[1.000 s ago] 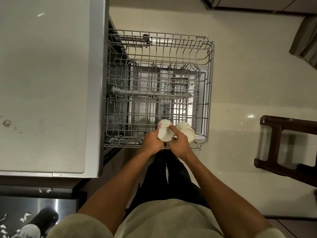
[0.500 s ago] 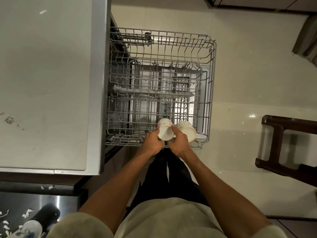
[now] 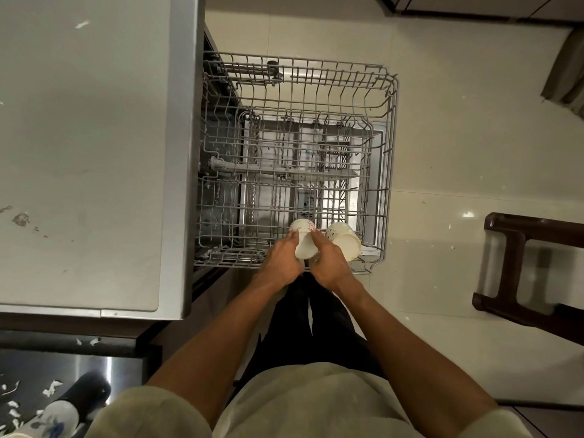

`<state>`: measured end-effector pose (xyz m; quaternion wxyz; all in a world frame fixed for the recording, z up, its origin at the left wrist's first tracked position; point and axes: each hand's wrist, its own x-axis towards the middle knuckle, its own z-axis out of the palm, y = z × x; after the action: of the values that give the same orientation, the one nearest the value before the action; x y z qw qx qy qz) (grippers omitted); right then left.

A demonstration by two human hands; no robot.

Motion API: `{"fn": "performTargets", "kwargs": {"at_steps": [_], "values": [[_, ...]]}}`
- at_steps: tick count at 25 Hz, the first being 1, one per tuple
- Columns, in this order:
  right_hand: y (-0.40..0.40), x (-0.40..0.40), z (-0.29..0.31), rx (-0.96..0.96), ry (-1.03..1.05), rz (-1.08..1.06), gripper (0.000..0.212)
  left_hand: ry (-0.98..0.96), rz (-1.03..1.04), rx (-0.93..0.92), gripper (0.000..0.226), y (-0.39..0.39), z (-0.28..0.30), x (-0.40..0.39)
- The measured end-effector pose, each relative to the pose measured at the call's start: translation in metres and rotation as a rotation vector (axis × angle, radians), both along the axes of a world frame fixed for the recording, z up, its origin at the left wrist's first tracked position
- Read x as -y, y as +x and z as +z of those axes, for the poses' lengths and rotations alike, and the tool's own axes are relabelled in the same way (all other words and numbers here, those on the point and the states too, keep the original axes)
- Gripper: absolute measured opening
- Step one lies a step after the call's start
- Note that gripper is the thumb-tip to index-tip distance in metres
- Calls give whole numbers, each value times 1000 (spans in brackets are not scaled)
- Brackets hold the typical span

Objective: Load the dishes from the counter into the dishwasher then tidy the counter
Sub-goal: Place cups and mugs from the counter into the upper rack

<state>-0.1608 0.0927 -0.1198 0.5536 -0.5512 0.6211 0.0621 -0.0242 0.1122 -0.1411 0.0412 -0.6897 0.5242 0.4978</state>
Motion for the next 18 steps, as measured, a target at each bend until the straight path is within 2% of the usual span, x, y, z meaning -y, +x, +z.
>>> {"fn": "performTargets", "kwargs": {"at_steps": [4, 6, 9, 12, 14, 18], "values": [[-2, 5, -1, 14, 17, 20, 67, 32, -35, 35, 78, 4, -2, 6], [-9, 0, -3, 3, -38, -31, 68, 22, -42, 48, 82, 1, -3, 5], [-26, -7, -2, -96, -178, -120, 71, -21, -120, 45, 88, -4, -1, -2], [-45, -3, 3, -214, -250, -50, 74, -34, -143, 69, 87, -9, 3, -6], [-54, 2, 2, -260, -227, 38, 79, -47, -155, 86, 89, -8, 3, -3], [-58, 3, -1, -226, -135, 61, 81, -55, -206, 103, 88, -5, 3, 2]]}}
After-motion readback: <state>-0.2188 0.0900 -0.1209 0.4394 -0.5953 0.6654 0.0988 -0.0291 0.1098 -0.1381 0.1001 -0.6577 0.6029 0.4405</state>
